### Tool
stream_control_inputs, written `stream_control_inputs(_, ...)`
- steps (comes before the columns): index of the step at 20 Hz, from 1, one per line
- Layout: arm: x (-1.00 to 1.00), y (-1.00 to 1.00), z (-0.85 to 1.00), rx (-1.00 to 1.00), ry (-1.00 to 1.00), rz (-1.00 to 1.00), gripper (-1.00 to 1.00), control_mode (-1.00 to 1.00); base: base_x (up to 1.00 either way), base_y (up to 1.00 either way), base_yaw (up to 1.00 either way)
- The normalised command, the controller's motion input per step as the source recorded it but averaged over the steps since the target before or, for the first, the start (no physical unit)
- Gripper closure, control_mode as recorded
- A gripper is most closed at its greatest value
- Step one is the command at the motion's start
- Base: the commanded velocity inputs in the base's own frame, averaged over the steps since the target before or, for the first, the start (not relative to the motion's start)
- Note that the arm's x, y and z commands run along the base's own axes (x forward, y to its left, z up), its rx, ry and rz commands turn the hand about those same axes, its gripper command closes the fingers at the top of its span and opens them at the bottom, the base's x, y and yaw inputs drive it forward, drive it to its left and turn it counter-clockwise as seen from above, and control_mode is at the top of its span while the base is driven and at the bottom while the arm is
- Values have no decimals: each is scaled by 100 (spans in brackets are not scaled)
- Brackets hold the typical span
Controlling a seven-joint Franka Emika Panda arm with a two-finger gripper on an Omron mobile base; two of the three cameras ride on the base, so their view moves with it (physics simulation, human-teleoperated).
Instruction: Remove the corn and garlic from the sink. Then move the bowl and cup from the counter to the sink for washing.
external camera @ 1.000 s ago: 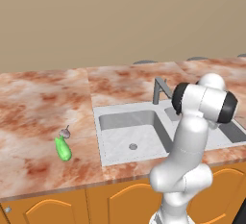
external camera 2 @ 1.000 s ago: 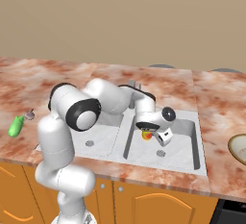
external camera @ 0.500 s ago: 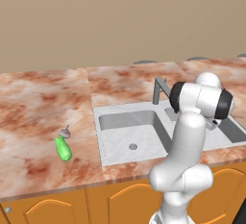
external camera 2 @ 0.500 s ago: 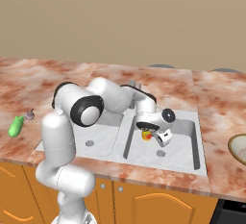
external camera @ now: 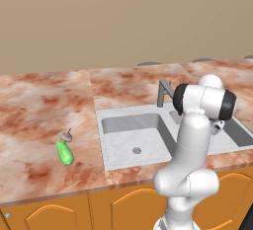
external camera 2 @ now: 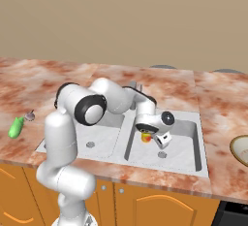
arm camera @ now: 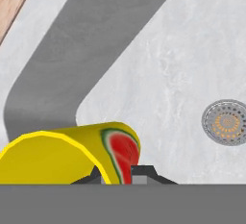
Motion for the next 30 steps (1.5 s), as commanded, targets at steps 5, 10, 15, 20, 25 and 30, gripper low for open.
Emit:
stream_control_inputs(5, 9, 8, -15, 0, 0, 0, 100, -100, 0, 0, 0)
stream_control_inputs(10, 10, 8, -15, 0, 0, 0, 100, -100, 0, 0, 0)
stream_control_inputs(15, 10, 6, -15, 0, 0, 0, 100, -100, 0, 0, 0)
stream_control_inputs(20, 9, 1, -13, 0, 0, 0, 100, -100, 0, 0, 0)
stream_control_inputs(25, 8, 0, -13, 0, 0, 0, 100, -100, 0, 0, 0)
stream_control_inputs(30, 9, 0, -11, 0, 0, 0, 100, -100, 0, 0, 0)
